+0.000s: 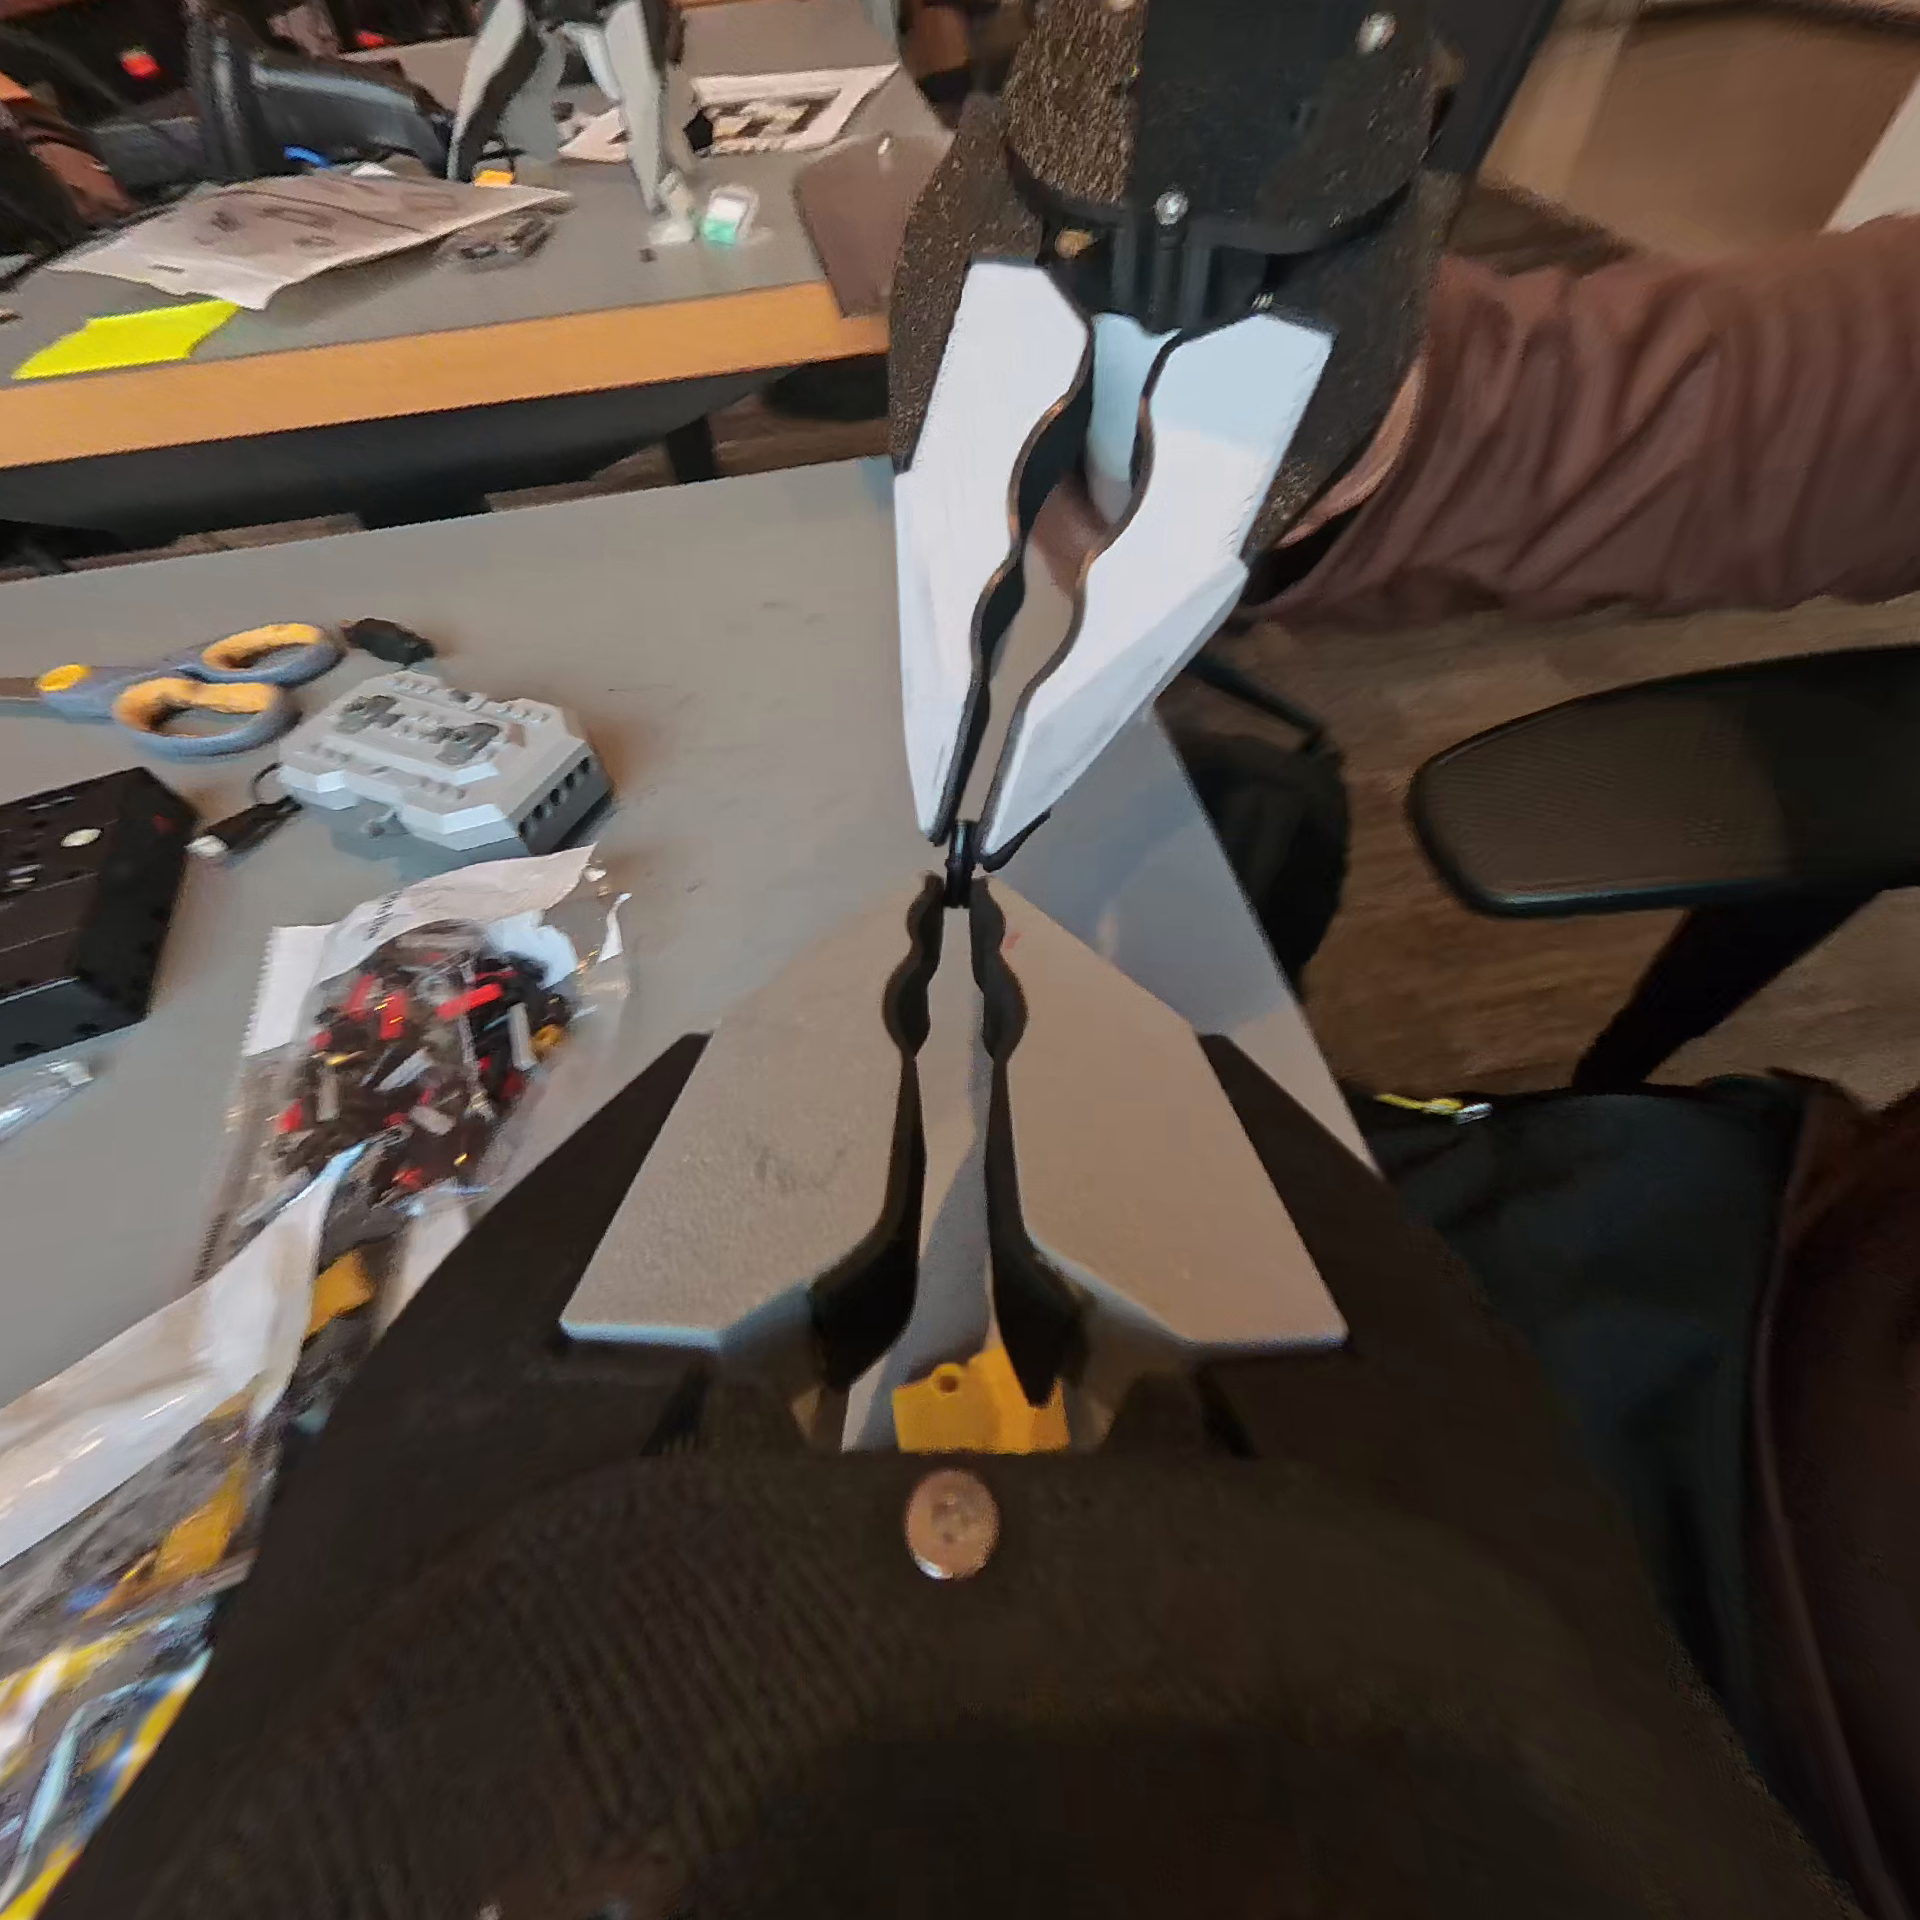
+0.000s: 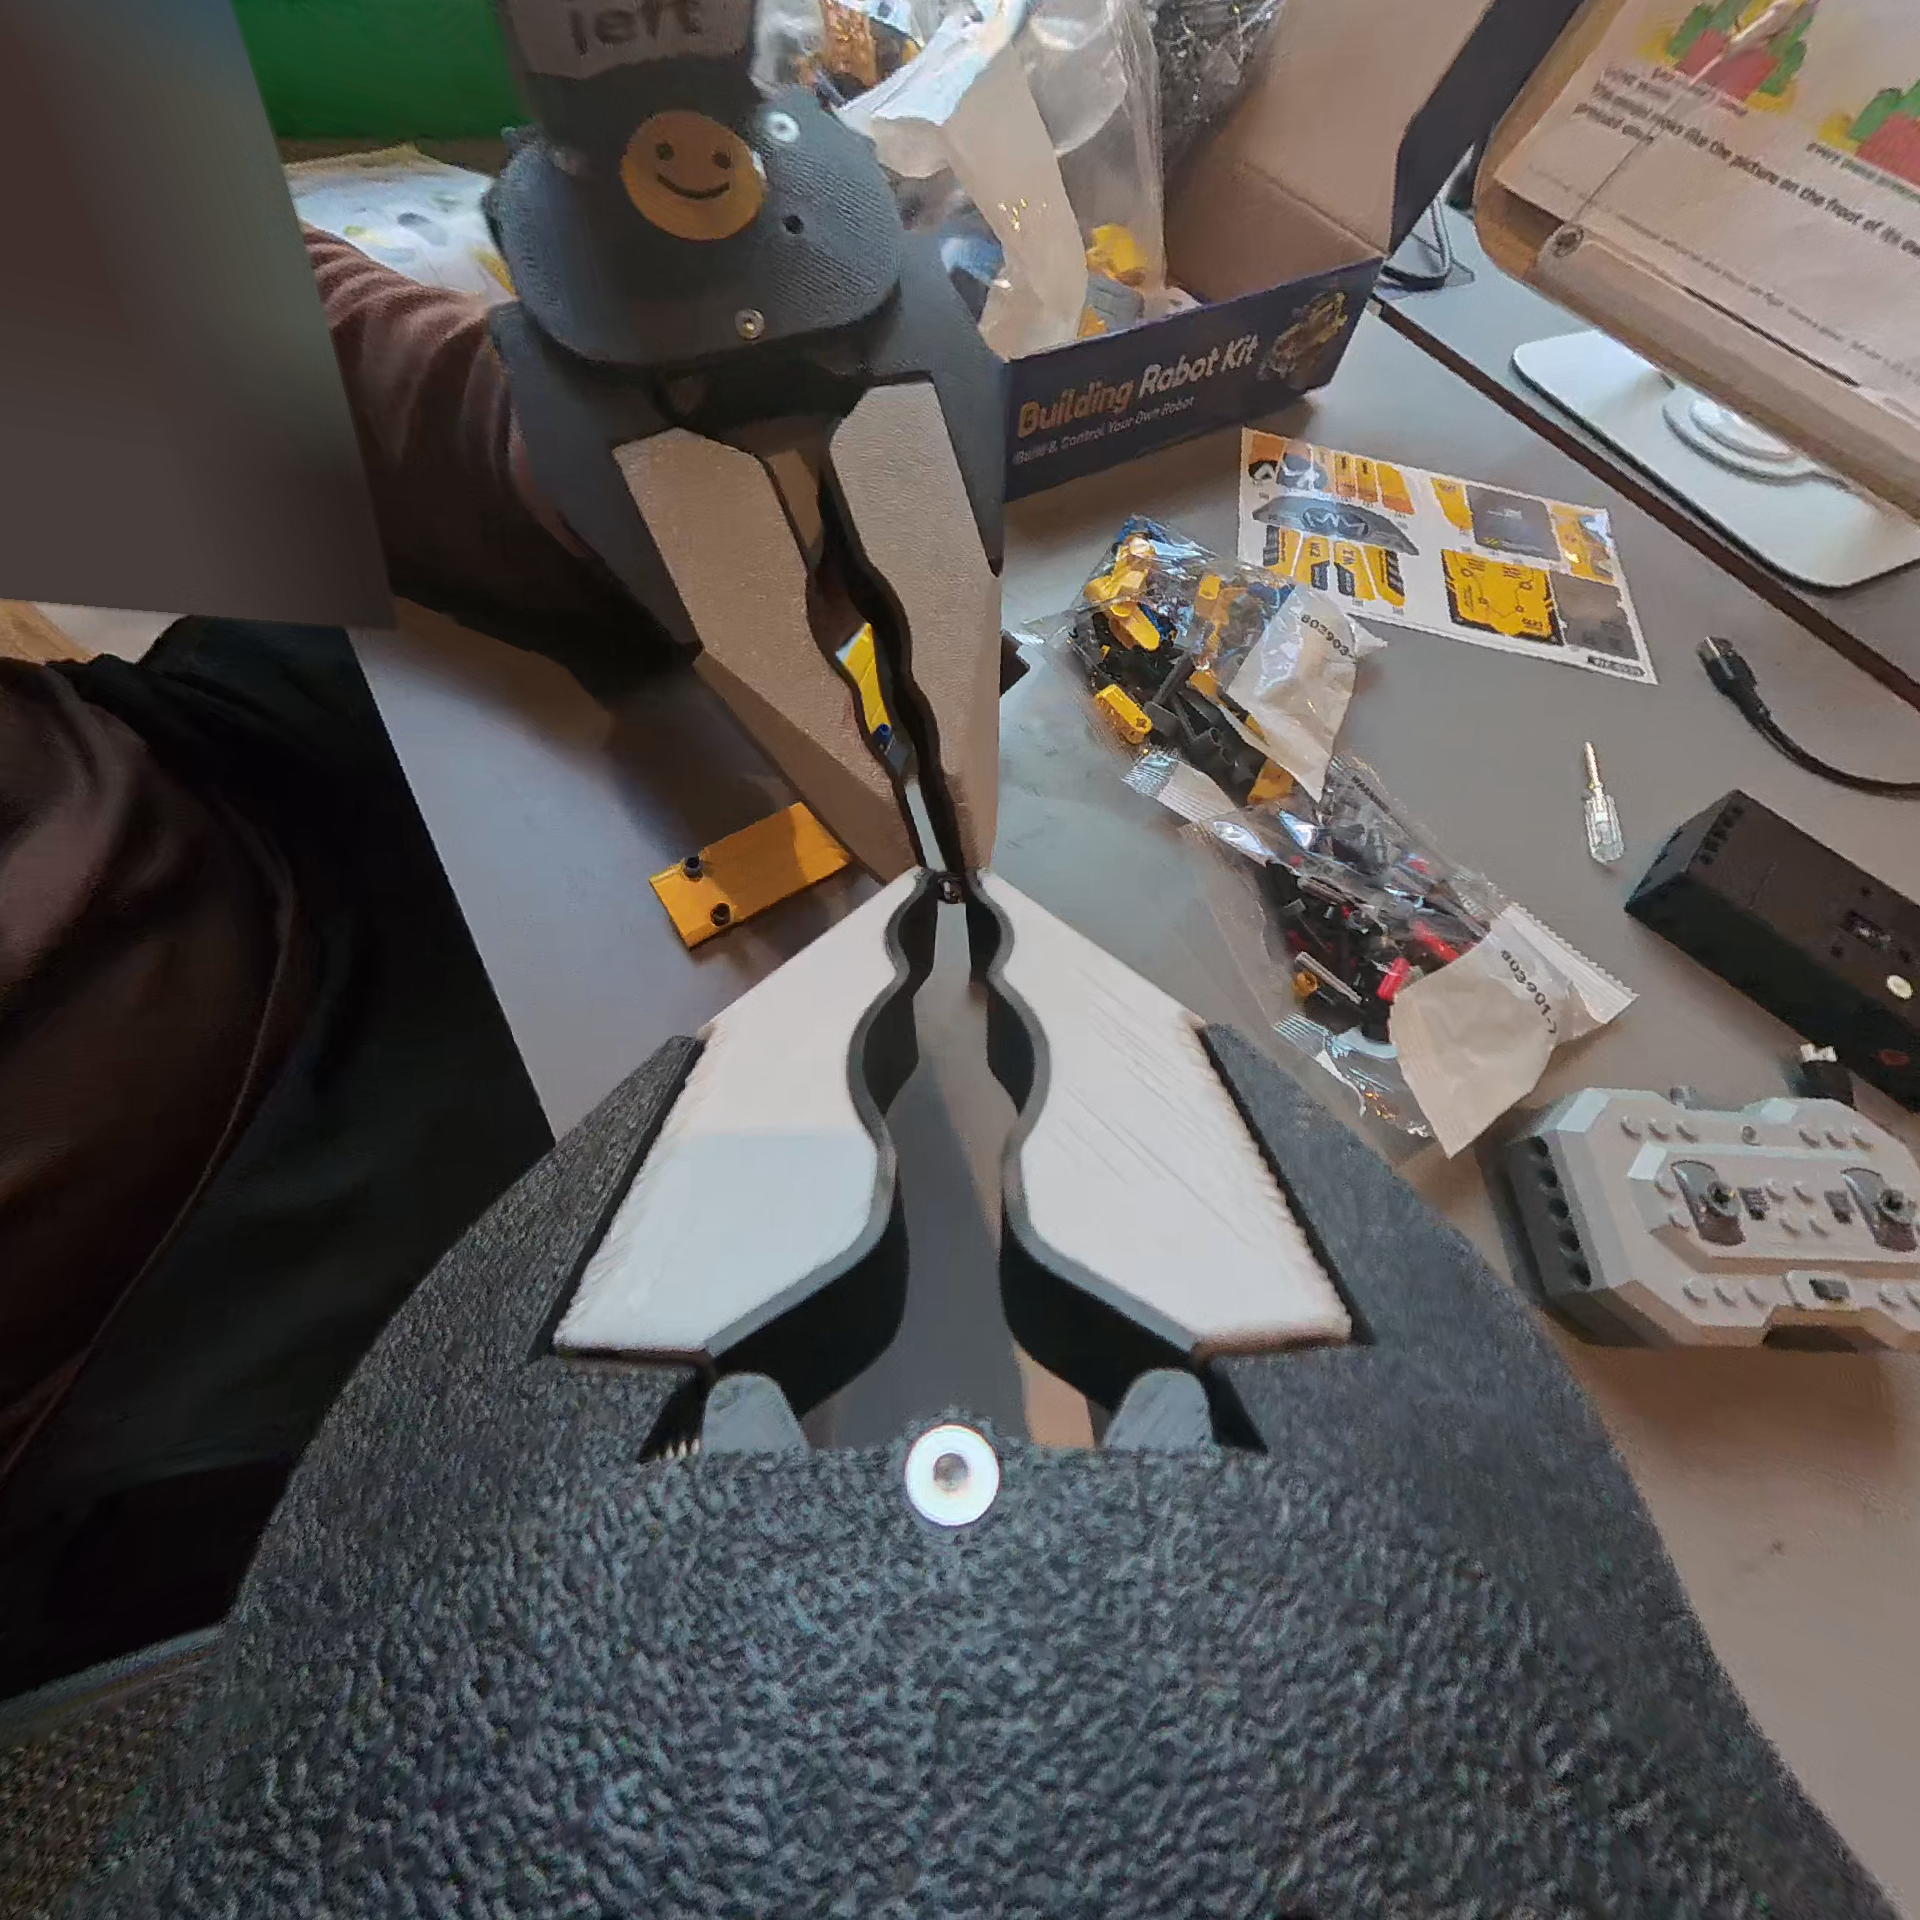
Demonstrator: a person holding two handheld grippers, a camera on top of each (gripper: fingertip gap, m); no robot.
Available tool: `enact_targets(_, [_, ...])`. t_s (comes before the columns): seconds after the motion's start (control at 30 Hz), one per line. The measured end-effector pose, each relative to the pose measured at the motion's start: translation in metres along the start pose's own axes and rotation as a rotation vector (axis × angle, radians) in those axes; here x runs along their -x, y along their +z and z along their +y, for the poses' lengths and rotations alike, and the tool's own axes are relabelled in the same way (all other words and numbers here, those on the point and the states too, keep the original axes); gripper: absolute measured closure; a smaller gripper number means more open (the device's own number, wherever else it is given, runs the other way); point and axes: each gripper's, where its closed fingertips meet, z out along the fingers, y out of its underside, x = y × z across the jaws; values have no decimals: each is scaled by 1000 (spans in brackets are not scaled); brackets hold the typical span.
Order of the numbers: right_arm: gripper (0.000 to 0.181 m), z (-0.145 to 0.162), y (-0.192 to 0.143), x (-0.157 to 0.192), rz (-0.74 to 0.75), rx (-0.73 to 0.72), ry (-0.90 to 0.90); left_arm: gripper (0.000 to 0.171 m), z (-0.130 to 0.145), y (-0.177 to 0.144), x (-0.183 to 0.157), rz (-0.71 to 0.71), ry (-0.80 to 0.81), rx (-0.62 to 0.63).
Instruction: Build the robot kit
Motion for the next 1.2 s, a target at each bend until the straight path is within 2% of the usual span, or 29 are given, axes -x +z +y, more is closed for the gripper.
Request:
enact_targets(0.17, [176,-21,-10,15,-83,-62,-51,169,-19,-12,-17,204,-120,-123])
enact_targets(0.33, [174,-34,-18,20,-104,-97,-74,169,-34,-23,-24,287,-152,-219])
enact_targets(0.8, [175,-37,-19,21,-105,-106,-79,170,-39,-29,-25,323,-187,-259])
enact_targets(1.2, [176,-48,-23,30,-174,-176,-49,169,-45,-34,-32,389,-209,-303])
